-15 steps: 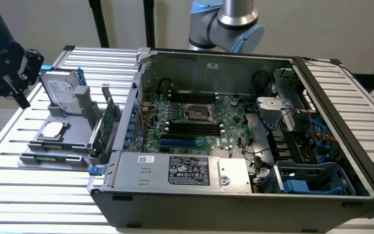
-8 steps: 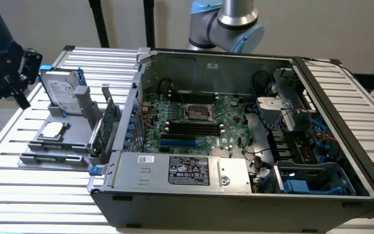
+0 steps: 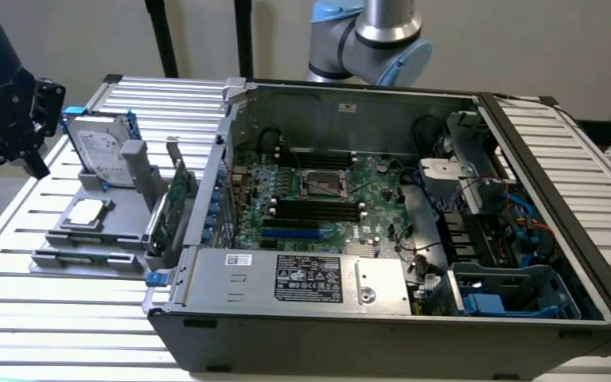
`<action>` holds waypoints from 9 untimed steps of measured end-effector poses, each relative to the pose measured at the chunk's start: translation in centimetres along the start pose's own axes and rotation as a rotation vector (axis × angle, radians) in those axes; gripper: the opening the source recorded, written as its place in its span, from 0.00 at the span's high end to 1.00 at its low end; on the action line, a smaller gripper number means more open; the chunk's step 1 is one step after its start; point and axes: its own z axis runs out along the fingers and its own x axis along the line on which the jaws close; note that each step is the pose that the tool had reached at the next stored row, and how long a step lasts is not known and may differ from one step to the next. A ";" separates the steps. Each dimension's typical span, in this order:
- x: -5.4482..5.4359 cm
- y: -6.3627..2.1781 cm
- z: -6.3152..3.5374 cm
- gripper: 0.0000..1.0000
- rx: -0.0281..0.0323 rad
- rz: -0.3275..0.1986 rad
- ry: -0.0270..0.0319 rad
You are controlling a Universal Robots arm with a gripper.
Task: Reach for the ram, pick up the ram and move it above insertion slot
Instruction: 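Pick up the ram and move it above insertion slot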
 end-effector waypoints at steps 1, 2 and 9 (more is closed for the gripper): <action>0.0 0.00 0.01 0.89 0.0001 -0.018 0.0007; 0.0 0.00 0.02 0.89 0.0003 -0.036 0.0015; 0.0 -0.01 0.07 0.89 0.0011 -0.163 0.0067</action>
